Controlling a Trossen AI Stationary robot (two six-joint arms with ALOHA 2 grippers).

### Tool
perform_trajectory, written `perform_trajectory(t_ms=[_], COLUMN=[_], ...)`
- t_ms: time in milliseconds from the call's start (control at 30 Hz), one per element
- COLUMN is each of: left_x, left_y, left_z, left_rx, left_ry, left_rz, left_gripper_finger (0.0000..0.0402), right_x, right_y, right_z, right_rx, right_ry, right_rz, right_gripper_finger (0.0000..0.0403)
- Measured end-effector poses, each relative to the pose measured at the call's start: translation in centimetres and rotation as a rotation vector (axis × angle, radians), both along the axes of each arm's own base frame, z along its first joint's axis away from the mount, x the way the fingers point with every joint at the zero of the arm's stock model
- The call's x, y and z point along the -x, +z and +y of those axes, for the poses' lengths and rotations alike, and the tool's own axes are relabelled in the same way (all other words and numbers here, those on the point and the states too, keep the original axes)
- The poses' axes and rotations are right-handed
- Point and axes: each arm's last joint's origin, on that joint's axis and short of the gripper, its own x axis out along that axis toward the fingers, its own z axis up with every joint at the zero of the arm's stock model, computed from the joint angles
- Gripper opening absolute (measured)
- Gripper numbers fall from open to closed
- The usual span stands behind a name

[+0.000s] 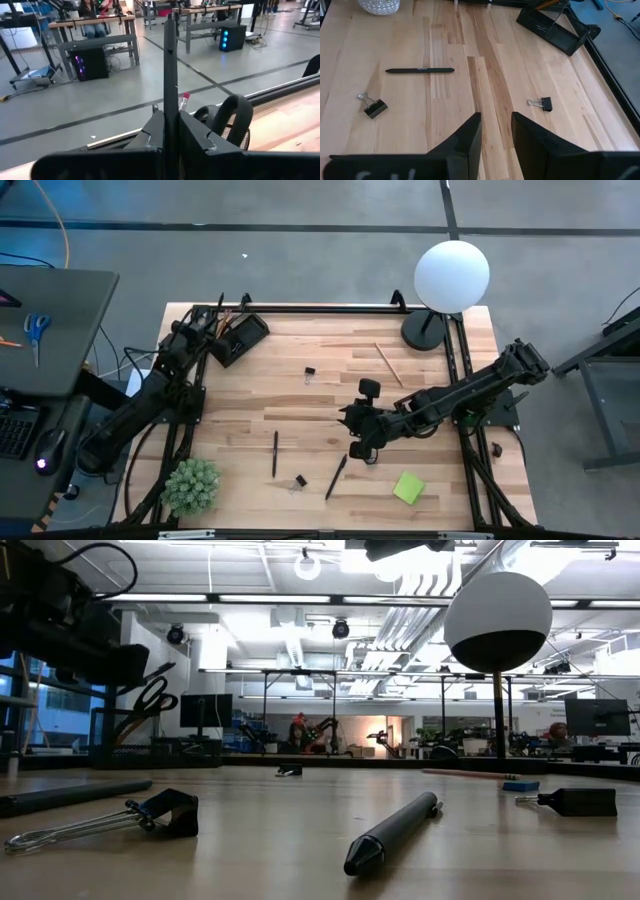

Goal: Pick and place office supplies into organizer
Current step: Put the black pen into the black desk organizer, then put the blue eraser into the black desk organizer

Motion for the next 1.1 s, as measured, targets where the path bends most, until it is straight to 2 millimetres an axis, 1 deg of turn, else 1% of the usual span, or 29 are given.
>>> perform_trajectory(t_ms=[233, 467, 567, 967, 1100], left_x=[-0.05, -0.16, -0.21, -0.29, -0.41], left_y=[0.00, 0.01, 0.00, -0.02, 0.00], left_z=[0.34, 0.59, 0.68, 0.70, 0.64], left_rx=[0.018, 0.041, 0.045, 0.047, 0.042], left_ry=[0.011, 0.013, 0.013, -0.010, -0.062], left_rz=[-0.004, 0.007, 0.010, 0.012, 0.025], left_gripper_finger=[0.0017, 0.0049, 0.0055, 0.0036, 0.0035], right_x=[0.00, 0.00, 0.00, 0.00, 0.00], right_y=[0.00, -0.01, -0.02, -0.02, -0.01], right_z=[0.01, 0.05, 0.06, 0.08, 0.06], right_rx=[-0.003, -0.022, -0.025, -0.029, -0.026], right_ry=[0.000, 0.002, 0.004, 0.005, 0.002], right_rz=[0.000, 0.001, 0.001, 0.002, 0.000], right_gripper_finger=[0.0098, 0.0098, 0.0098, 0.0098, 0.0098])
